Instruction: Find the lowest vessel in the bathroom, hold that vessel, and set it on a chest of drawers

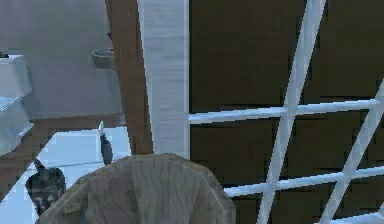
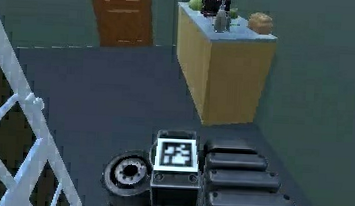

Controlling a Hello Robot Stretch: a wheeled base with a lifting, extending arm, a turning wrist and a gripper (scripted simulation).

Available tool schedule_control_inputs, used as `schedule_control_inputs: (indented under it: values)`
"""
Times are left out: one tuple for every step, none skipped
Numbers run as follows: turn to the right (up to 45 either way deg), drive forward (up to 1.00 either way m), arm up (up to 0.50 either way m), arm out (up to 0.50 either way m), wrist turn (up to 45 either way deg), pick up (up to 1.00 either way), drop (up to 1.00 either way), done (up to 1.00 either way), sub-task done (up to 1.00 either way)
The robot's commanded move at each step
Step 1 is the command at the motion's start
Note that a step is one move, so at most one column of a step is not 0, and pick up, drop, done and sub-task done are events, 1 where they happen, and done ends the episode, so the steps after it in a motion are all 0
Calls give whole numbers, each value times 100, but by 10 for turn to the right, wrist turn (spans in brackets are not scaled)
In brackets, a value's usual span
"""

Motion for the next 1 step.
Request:
schedule_control_inputs:
  values:
    - [-450,0,0,0,0,0,0,0,0]
